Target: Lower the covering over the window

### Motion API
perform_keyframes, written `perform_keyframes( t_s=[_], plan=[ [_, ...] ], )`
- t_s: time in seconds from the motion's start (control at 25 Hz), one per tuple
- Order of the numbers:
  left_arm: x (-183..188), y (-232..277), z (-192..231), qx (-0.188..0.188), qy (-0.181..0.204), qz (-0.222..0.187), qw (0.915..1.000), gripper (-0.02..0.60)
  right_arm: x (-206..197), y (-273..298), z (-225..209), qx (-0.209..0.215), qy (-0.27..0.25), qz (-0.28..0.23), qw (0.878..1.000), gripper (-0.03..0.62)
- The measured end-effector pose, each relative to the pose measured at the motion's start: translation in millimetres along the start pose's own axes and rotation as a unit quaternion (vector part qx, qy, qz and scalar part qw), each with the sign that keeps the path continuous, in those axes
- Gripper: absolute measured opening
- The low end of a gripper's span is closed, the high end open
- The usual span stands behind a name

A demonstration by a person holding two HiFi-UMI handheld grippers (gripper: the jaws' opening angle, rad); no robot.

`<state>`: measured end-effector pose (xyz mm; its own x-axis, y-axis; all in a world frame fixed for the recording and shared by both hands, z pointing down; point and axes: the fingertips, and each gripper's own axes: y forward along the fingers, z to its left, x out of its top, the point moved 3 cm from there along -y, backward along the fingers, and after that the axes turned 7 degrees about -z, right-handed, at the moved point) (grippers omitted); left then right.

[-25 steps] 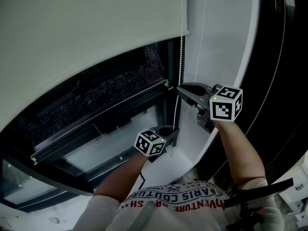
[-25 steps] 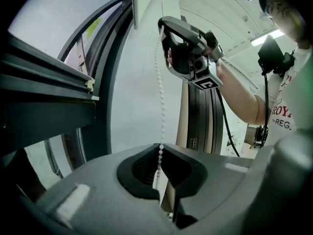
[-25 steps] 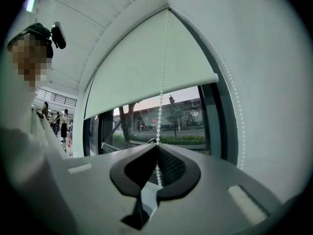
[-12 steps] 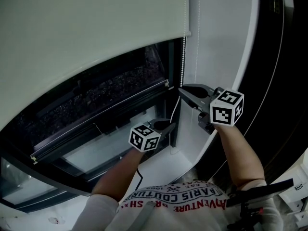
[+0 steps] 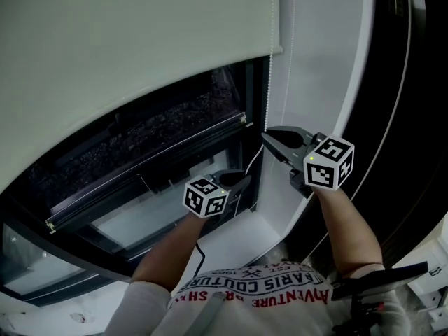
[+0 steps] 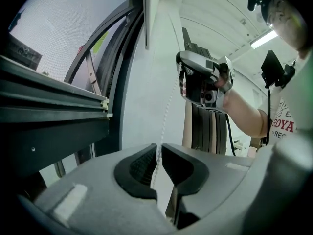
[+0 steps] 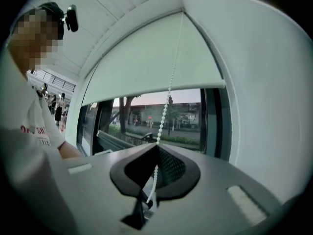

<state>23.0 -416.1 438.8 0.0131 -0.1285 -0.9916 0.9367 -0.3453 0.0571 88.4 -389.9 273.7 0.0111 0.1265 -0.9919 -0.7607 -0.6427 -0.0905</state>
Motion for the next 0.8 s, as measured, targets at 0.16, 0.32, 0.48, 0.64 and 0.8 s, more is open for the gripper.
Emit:
perform_keyframes(
  t_s=[0.16, 0.32, 0.48, 0.64, 0.8],
  plan=[
    [-12, 1, -8, -0.001, -0.006, 0.010, 0.9999, 0.035, -42, -3, 2, -0.003, 0.029, 0.028, 0.999, 0.005],
    [-30, 4, -12, -0.003, -0.018, 0.023, 0.9996, 0.035, -81, -6, 7, -0.004, 0.026, 0.073, 0.997, 0.005],
    [-48, 4, -12, -0.001, -0.028, 0.029, 0.9992, 0.035, -137, -6, 17, -0.001, 0.063, 0.113, 0.992, 0.005],
    [-61, 2, -14, -0.006, -0.038, 0.035, 0.9987, 0.035, -163, -11, 20, -0.013, 0.081, 0.116, 0.990, 0.005],
    [-49, -2, -8, 0.002, -0.041, 0.015, 0.9991, 0.035, -181, -15, 20, -0.019, 0.068, 0.137, 0.988, 0.005]
  ],
)
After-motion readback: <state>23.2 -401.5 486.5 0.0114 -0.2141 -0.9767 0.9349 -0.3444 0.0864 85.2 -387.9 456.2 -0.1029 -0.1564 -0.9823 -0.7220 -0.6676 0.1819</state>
